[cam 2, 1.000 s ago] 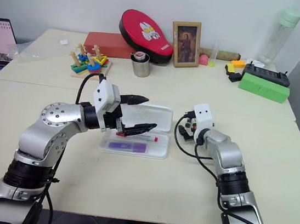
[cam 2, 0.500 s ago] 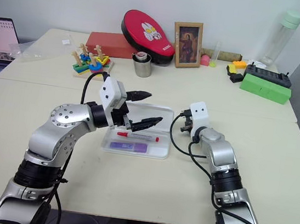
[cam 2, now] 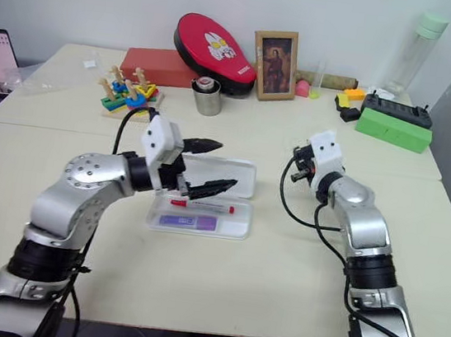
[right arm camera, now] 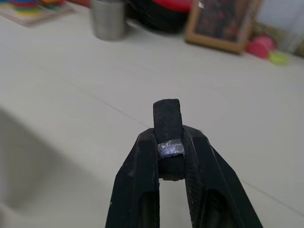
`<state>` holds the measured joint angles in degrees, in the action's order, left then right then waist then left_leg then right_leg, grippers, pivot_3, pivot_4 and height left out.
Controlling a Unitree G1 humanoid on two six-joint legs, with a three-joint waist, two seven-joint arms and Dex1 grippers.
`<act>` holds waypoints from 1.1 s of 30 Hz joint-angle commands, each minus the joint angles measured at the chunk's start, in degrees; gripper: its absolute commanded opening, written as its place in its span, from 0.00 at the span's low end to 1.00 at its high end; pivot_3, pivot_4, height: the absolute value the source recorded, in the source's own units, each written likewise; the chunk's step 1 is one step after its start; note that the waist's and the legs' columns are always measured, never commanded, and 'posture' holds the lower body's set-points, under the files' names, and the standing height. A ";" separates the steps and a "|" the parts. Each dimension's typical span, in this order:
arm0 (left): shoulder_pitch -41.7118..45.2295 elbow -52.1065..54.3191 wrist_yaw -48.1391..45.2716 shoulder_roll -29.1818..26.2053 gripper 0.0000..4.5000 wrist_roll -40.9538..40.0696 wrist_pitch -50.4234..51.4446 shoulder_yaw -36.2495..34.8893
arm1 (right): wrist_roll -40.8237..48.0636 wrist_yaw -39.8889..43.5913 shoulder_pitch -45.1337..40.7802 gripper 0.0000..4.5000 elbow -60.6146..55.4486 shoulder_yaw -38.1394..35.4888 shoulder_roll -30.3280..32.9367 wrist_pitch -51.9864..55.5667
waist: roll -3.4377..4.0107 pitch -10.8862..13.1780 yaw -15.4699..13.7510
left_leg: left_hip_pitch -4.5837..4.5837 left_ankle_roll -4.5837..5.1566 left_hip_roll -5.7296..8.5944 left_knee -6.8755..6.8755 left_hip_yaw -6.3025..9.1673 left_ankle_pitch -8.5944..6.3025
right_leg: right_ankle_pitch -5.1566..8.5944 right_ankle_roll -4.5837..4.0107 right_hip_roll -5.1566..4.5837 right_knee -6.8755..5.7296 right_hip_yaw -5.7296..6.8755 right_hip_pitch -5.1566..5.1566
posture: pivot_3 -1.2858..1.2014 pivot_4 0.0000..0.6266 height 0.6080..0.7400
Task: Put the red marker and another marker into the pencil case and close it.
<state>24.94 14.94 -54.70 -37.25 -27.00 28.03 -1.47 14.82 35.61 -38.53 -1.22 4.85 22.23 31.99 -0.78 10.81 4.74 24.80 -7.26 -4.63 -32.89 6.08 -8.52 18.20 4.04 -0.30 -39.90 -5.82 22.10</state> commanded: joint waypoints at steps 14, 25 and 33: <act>-20.31 7.06 -4.61 -12.13 1.00 -3.23 0.98 -10.54 | -3.71 17.52 1.80 0.08 -3.17 20.25 4.02 -0.23 | -0.08 0.01 -0.57 | -0.03 -0.01 -0.01 -0.07 0.04 0.00 | 0.25 0.13 -0.02 0.01 0.07 -0.01 | 0.52 0.24 1.00; -19.26 7.99 -2.58 -11.46 1.00 -3.59 1.71 -9.86 | -5.45 19.68 1.75 0.41 -2.24 20.27 3.38 -1.50 | -0.07 0.01 -0.57 | -0.03 -0.01 -0.02 -0.04 0.05 0.00 | 0.26 0.10 -0.01 0.00 0.09 0.00 | 0.52 0.24 1.00; -17.96 8.36 0.63 -9.64 1.00 -5.97 3.58 -12.93 | 0.28 21.07 0.90 0.82 -6.30 14.52 1.72 -0.79 | -0.08 0.02 -0.57 | -0.03 -0.01 -0.02 -0.04 0.05 0.00 | 0.26 0.10 -0.01 0.00 0.09 0.00 | 0.52 0.24 1.00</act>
<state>5.99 21.59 -56.24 -47.69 -30.21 30.67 -10.64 10.37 55.28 -36.03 -2.79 24.00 24.95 31.20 -0.87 10.83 4.16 24.77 -7.27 -4.65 -32.93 6.13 -8.52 18.46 4.14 -0.31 -39.90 -5.73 22.09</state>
